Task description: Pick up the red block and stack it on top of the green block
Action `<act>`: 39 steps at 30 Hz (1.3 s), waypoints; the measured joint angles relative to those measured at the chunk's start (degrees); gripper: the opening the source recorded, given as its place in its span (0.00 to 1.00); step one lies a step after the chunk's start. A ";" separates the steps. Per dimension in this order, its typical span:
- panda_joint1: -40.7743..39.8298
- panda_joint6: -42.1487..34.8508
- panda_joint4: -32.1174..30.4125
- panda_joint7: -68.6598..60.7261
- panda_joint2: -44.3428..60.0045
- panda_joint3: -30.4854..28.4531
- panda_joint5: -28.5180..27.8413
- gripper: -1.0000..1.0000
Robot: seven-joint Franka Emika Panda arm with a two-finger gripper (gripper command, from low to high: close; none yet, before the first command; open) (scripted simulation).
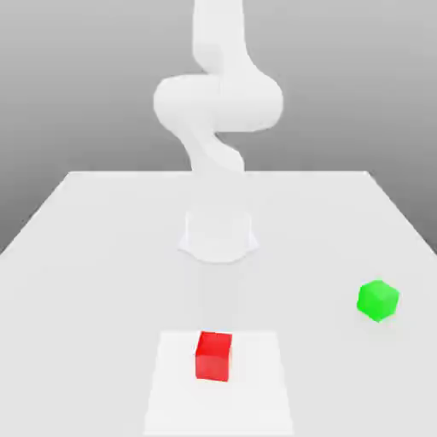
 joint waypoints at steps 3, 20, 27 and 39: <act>0.06 4.06 -3.98 0.45 6.78 -0.26 0.70 0.50; -0.68 25.97 -23.84 5.98 42.44 -0.07 -0.31 0.50; -0.65 36.13 -22.69 5.99 54.55 -0.01 -0.18 0.00; -1.16 27.04 -24.25 6.31 43.85 0.42 -0.58 0.00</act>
